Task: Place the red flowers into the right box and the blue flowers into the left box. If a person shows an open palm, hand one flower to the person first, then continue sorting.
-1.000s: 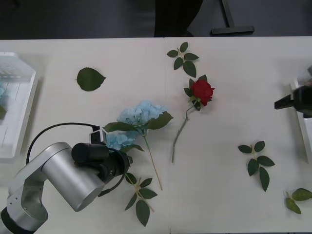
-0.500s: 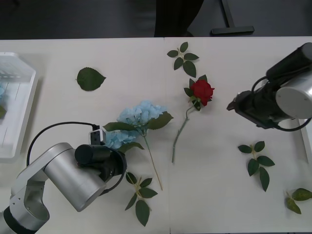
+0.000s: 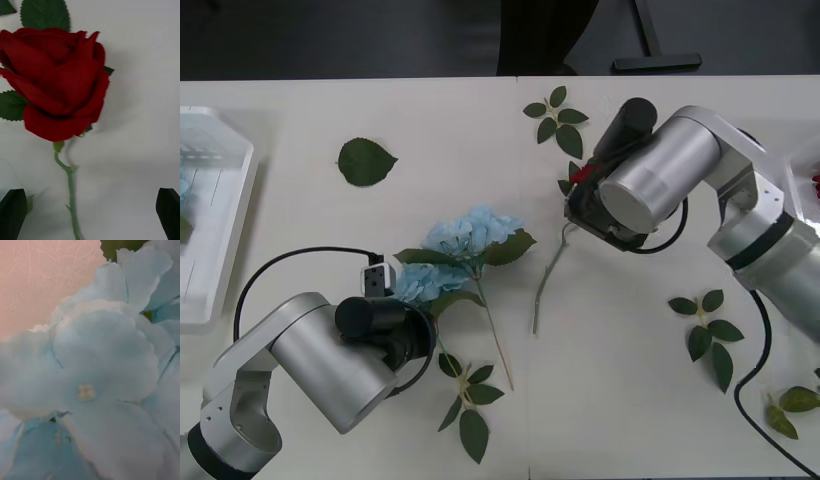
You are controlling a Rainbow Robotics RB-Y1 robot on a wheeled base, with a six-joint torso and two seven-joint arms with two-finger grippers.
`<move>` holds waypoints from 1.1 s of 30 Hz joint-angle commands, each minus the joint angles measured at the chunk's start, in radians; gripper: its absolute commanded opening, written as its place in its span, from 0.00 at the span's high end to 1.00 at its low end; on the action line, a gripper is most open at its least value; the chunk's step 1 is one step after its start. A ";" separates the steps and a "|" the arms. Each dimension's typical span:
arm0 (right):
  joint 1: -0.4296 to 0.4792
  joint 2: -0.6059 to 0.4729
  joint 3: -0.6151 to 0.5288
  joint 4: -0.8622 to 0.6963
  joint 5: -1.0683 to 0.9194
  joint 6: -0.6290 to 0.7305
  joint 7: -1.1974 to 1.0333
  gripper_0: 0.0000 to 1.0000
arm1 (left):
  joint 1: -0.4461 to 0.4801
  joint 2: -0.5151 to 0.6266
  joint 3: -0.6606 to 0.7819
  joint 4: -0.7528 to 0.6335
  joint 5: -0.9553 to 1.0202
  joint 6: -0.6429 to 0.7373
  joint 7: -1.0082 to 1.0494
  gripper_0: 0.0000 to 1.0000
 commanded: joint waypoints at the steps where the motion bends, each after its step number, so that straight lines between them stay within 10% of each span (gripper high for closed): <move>1: -0.063 0.083 -0.009 0.081 0.056 -0.045 0.004 0.00 | -0.033 0.008 -0.006 -0.012 -0.019 0.011 -0.067 1.00; 13: -0.095 0.177 0.021 0.256 0.192 -0.091 0.052 0.00 | -0.056 0.051 0.203 -0.175 0.165 0.239 -0.299 1.00; 15: -0.100 0.186 0.023 0.272 0.209 -0.091 0.060 0.00 | -0.055 0.062 0.220 -0.205 0.197 0.281 -0.326 0.37; 18: -0.107 0.193 0.038 0.295 0.226 -0.093 0.067 0.00 | -0.049 0.070 0.221 -0.236 0.220 0.308 -0.319 0.01; 33: -0.110 0.227 0.048 0.358 0.277 -0.122 0.095 0.03 | 0.059 0.027 0.088 -0.247 0.199 0.157 -0.026 0.00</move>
